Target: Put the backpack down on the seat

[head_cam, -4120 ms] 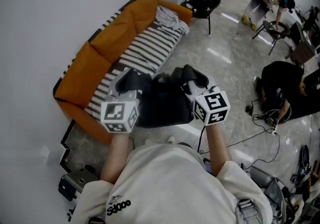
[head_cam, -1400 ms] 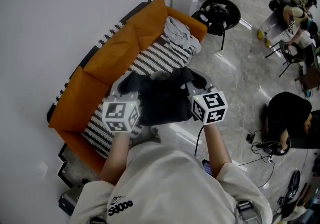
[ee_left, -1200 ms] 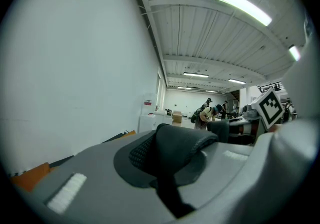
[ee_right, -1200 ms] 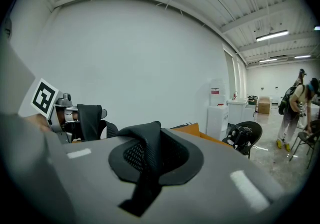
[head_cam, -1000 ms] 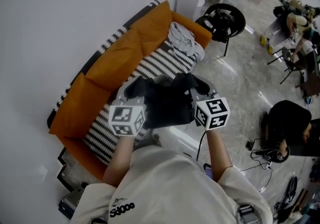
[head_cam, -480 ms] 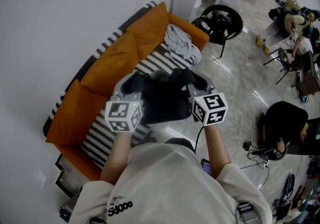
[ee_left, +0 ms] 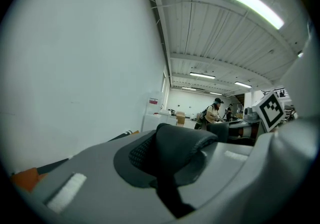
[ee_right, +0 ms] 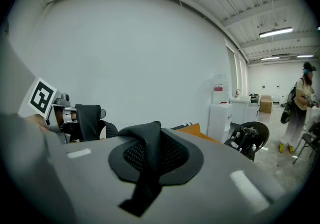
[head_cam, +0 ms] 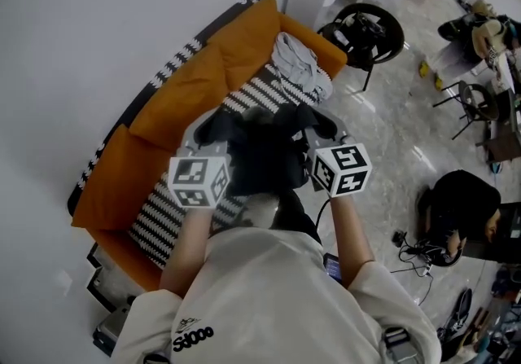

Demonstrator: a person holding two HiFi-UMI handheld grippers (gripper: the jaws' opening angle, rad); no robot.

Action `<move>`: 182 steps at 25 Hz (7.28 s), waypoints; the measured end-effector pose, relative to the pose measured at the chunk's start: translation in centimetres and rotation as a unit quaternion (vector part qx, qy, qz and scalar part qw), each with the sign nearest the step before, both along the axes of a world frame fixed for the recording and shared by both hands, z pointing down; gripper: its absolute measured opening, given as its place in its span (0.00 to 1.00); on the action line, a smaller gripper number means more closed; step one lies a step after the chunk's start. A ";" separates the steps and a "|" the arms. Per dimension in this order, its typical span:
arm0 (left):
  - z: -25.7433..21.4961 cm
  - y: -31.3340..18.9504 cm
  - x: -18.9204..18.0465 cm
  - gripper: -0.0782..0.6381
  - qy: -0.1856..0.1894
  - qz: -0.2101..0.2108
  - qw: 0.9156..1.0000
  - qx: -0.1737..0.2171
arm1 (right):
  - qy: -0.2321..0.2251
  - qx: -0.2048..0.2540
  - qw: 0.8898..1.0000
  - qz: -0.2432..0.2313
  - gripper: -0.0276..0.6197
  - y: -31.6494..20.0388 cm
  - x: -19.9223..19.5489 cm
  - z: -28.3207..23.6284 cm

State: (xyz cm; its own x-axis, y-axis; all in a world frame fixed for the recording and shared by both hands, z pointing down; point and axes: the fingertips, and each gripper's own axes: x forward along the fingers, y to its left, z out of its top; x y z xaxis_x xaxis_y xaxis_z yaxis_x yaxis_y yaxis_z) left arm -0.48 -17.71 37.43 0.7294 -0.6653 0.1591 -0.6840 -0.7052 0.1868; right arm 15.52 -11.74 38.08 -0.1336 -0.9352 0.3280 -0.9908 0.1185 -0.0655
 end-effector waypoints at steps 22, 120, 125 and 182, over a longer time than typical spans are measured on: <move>8.0 -12.3 4.8 0.12 -0.020 -0.126 0.986 -0.105 | -0.051 -0.073 0.985 -0.145 0.08 -16.0 4.8 6.8; 34.7 -15.2 3.3 0.54 -0.051 -0.147 0.958 -0.239 | -0.079 -0.181 0.967 -0.160 0.53 -23.7 6.5 28.7; 30.6 -14.1 -0.2 0.52 -0.050 -0.167 0.963 -0.204 | -0.061 -0.138 0.974 -0.167 0.48 -22.8 5.1 23.8; -9.6 5.5 -19.7 0.12 -0.123 -0.234 0.955 0.134 | 0.024 0.107 0.932 -0.347 0.05 -3.9 -19.2 -11.3</move>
